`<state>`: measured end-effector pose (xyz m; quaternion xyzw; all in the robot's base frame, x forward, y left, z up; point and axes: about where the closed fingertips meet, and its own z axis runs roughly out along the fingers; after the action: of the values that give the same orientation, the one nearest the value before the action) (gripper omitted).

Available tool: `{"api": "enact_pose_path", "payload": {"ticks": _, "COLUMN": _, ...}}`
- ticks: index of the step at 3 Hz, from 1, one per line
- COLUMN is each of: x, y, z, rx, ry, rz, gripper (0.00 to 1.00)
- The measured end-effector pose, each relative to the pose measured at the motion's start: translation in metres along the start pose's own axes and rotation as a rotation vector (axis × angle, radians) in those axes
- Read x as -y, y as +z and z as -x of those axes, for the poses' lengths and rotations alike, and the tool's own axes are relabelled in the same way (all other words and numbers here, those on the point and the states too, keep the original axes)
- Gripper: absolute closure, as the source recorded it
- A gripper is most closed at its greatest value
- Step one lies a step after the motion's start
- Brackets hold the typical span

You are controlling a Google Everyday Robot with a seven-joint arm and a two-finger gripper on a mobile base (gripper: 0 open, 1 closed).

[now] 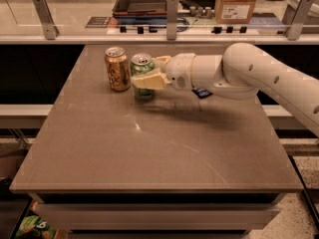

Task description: Move green can near orange can

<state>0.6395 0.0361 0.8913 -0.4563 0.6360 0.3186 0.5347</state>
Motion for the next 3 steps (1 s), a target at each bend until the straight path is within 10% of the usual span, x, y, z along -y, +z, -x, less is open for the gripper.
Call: {"api": "enact_pose_path", "payload": {"ticks": 3, "x": -0.0051, "y": 0.0061, "z": 0.0025, "rx": 0.001, "ry": -0.003, "rz": 0.013, "gripper": 0.35}}
